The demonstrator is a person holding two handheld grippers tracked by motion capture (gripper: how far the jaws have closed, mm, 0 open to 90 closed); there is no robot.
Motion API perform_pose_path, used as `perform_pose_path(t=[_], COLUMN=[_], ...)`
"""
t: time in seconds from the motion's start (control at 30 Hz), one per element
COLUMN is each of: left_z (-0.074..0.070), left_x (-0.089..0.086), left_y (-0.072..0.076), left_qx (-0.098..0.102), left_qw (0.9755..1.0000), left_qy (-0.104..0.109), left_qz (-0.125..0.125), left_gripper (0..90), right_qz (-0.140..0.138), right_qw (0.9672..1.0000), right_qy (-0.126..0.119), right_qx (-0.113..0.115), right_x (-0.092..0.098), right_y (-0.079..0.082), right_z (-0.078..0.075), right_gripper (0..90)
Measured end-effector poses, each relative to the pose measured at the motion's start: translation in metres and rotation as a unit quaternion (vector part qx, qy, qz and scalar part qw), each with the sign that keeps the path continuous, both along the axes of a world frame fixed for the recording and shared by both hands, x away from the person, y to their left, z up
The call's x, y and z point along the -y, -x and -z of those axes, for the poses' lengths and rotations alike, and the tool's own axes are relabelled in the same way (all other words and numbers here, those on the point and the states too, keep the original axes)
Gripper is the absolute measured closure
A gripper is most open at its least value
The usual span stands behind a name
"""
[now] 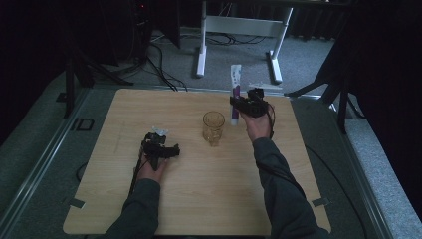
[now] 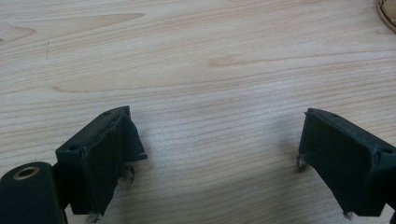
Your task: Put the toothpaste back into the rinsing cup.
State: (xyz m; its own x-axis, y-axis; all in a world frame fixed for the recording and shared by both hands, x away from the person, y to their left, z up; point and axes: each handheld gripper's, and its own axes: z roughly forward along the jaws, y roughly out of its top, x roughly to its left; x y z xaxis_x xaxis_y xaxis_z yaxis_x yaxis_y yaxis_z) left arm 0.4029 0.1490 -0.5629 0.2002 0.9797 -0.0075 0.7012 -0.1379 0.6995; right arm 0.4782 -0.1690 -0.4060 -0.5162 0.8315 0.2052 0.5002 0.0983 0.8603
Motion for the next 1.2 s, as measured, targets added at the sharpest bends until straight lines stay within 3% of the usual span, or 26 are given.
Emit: perform_pose_path(t=[1.2], left_z=[0.0], left_x=[0.0], left_y=[0.0], left_qx=[0.0], left_qw=[1.0], left_qy=[0.0], left_qz=[0.0], left_gripper=[10.2], right_qz=[-0.003], right_qw=[0.9999], right_qy=[-0.011], right_qx=[-0.004], right_x=[-0.0097], right_y=[-0.0083], right_z=[0.0002], right_gripper=[70.5])
